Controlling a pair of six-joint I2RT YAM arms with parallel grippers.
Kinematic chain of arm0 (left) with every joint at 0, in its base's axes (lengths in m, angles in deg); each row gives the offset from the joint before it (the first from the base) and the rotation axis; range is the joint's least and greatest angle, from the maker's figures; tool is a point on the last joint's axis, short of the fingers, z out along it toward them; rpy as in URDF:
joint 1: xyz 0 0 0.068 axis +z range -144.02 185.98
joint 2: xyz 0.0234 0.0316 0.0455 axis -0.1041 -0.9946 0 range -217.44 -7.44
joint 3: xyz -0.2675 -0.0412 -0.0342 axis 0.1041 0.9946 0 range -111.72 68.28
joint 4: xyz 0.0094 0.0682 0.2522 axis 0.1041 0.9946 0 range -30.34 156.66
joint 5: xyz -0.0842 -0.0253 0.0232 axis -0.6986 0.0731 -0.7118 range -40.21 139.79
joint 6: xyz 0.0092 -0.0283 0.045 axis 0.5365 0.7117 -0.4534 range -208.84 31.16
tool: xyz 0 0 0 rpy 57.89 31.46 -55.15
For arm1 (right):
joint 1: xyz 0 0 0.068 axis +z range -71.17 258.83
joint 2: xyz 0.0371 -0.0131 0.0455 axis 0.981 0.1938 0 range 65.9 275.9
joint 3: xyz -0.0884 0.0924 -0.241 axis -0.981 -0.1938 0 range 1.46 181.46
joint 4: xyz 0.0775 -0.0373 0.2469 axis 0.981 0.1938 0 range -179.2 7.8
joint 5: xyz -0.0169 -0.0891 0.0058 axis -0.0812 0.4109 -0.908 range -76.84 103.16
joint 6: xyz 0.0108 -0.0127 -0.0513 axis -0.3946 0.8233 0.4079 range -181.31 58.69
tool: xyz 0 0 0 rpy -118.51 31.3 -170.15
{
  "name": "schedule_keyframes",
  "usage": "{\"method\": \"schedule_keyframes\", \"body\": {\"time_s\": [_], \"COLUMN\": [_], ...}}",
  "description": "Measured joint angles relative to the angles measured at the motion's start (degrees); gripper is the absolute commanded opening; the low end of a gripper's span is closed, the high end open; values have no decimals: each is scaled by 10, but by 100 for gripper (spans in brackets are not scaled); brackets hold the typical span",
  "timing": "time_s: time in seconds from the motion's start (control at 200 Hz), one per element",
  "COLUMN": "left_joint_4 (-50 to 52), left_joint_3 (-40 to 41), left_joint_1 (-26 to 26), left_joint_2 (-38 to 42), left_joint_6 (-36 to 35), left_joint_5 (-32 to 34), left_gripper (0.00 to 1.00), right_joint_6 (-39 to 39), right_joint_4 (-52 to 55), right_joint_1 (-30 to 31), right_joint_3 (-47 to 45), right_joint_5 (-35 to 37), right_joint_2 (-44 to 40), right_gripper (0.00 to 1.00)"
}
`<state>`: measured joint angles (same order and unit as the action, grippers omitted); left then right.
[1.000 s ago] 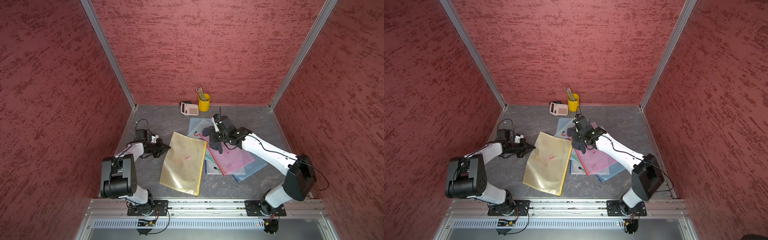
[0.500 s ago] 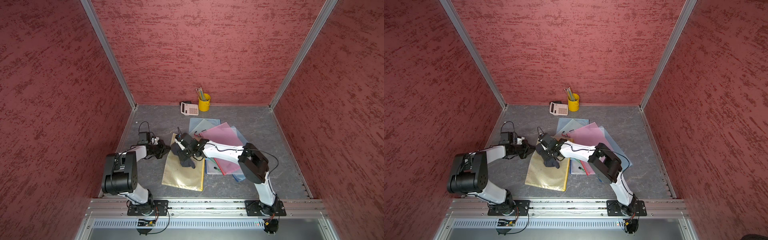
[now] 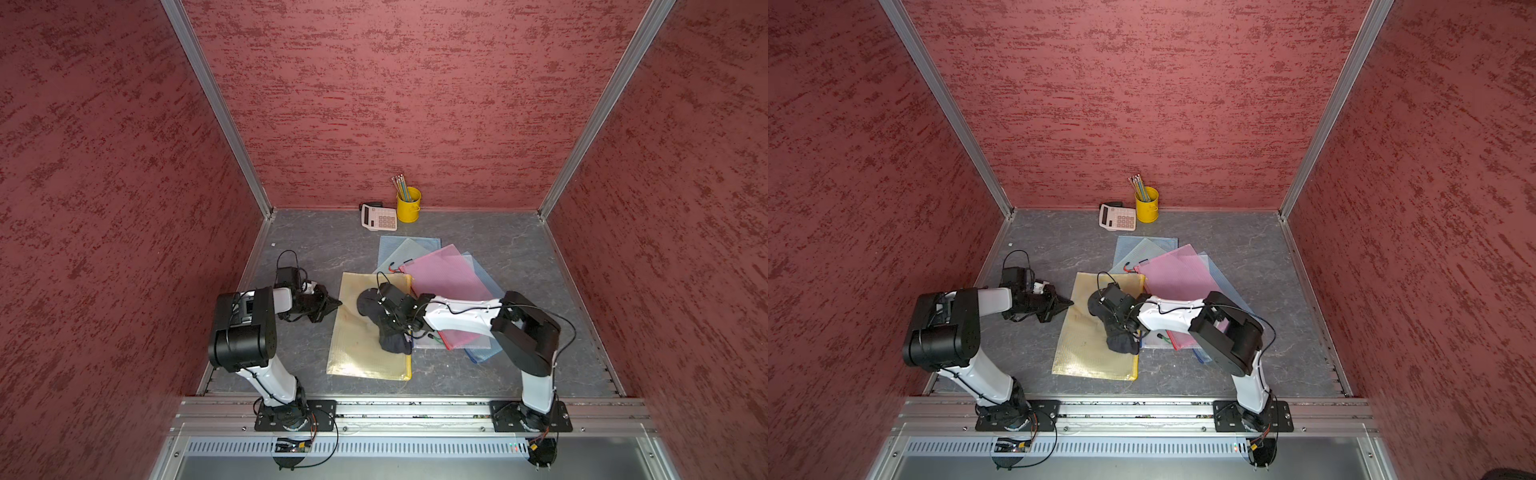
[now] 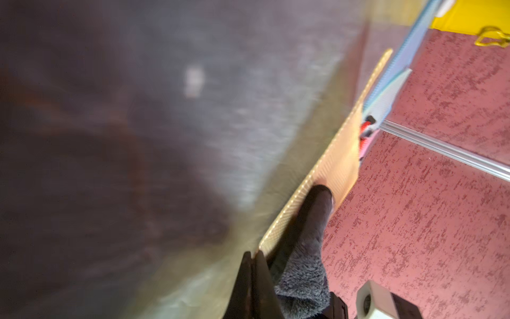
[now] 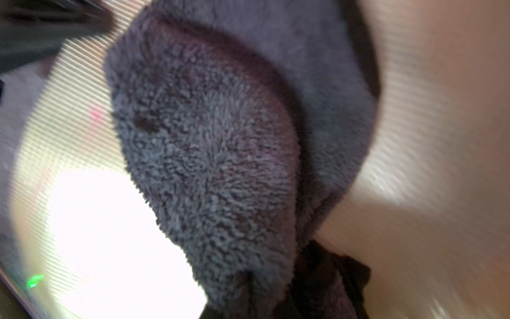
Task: Wipe the document bag
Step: Wipe the dirt from the document bag.
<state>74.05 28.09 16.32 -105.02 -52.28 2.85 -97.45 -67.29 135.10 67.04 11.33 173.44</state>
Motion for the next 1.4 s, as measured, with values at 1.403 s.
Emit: {"method": "schedule_keyframes", "body": {"time_s": [1.403], "left_joint_4": [62], "left_joint_3": [-21], "left_joint_1": [14], "left_joint_2": [19], "left_joint_6": [-71], "left_joint_5": [10], "left_gripper": [0], "right_joint_6": [-51], "right_joint_4": [164], "right_joint_1": [24], "right_joint_3": [156], "right_joint_5": [201], "right_joint_2": [26], "right_gripper": [0]}}
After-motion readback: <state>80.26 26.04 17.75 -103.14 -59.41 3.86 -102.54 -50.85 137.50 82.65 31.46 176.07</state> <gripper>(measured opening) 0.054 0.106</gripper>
